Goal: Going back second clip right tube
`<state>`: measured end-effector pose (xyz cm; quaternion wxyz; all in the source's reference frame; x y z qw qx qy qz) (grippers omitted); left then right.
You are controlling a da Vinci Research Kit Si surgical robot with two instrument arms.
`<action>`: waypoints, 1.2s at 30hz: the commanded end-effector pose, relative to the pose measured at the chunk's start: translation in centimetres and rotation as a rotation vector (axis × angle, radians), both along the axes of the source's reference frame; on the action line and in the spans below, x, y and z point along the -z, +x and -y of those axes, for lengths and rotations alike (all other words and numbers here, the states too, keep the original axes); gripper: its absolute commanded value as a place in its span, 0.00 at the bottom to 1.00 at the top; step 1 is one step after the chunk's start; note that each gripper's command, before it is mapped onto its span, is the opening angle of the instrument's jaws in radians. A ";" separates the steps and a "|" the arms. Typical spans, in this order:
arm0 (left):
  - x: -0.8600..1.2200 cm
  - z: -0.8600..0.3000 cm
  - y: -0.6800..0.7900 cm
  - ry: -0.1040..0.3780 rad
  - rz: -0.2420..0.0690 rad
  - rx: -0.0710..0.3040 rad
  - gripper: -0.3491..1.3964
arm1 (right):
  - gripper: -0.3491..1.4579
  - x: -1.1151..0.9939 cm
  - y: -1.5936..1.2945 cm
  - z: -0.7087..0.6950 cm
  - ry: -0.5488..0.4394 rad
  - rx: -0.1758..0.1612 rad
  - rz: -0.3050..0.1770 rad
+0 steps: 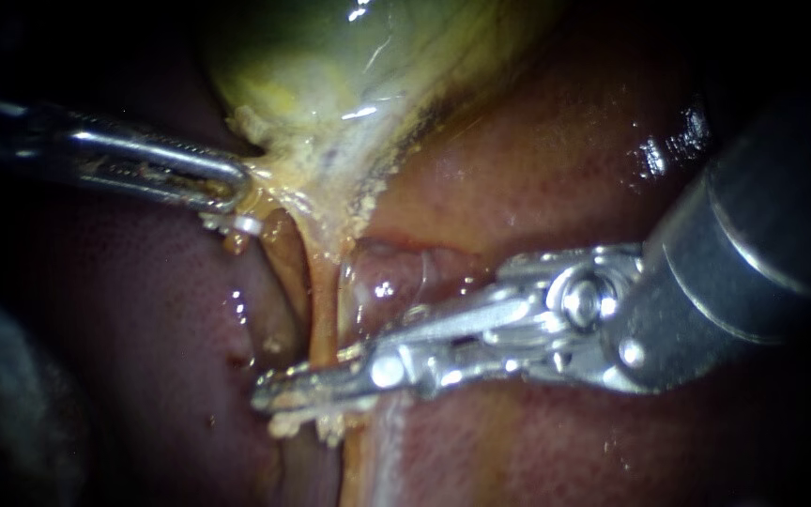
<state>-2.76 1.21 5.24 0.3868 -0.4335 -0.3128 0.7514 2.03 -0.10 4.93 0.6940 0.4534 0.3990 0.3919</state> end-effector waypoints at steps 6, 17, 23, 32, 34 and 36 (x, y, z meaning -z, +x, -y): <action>0.01 0.00 0.00 0.000 0.000 0.000 0.00 | 0.28 -0.09 0.03 -0.01 -0.075 0.008 -0.043; 0.02 0.01 0.00 0.000 0.000 0.001 0.00 | 0.46 -0.60 0.05 0.17 -0.197 0.009 -0.092; 0.03 0.01 -0.01 0.000 -0.001 0.001 0.00 | 0.47 -0.68 -0.13 0.07 -0.339 -0.001 -0.107; 0.03 0.01 0.00 0.000 0.000 0.001 0.00 | 0.47 -0.52 -0.53 -0.01 -0.492 0.036 -0.154; 0.03 0.01 0.00 0.000 0.000 0.001 0.00 | 0.47 -0.45 -0.65 -0.06 -0.548 0.048 -0.172; 0.03 0.01 0.00 0.000 0.000 0.000 0.00 | 0.47 -0.38 -0.77 -0.11 -0.600 0.061 -0.186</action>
